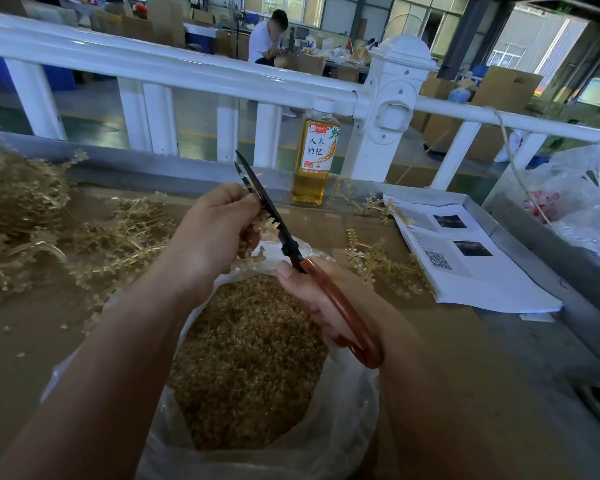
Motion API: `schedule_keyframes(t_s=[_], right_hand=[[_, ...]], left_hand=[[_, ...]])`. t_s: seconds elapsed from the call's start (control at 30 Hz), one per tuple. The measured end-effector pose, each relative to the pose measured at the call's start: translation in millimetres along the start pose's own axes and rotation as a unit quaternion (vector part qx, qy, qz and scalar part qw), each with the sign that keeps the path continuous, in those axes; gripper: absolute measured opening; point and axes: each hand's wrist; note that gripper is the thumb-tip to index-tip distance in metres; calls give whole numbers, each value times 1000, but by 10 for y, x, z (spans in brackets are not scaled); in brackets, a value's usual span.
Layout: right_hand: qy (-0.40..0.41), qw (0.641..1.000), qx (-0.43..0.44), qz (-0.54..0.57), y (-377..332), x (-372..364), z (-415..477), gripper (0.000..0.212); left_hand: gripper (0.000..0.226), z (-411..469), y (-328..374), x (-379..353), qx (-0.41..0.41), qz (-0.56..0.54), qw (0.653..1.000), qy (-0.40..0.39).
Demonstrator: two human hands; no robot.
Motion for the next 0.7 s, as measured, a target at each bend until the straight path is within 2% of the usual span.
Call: schedule_keyframes(t_s=[0.07, 0.17, 0.23, 0.33, 0.5, 0.6, 0.7], right_hand=[[-40, 998, 6, 37, -71, 12, -17, 26], [-85, 995, 24, 37, -244, 17, -41, 32], [-44, 996, -11, 71, -230, 23, -31, 35], [-19, 998, -26, 60, -282, 3, -48, 39], [-29, 998, -25, 47, -280, -5, -37, 36], [-39, 994, -41, 92, -332, -1, -67, 35], [-38, 998, -35, 43, -320, -13, -42, 35]], left_hand=[[26, -15, 13, -5, -18, -5, 1000, -4], [26, -25, 23, -40, -42, -10, 999, -1], [27, -23, 17, -65, -52, -11, 999, 5], [25, -18, 8, -89, -54, -10, 998, 15], [25, -20, 3, -92, -64, -9, 998, 24], [23, -44, 26, -83, -60, -36, 998, -2], [26, -61, 34, -84, -53, -40, 997, -26]])
Point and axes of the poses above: each hand's wrist, its own z-axis towards the middle knuckle, its own x-axis out of the back of the hand, y = z × x, and after that the axes turned 15 degrees about x, right-handed
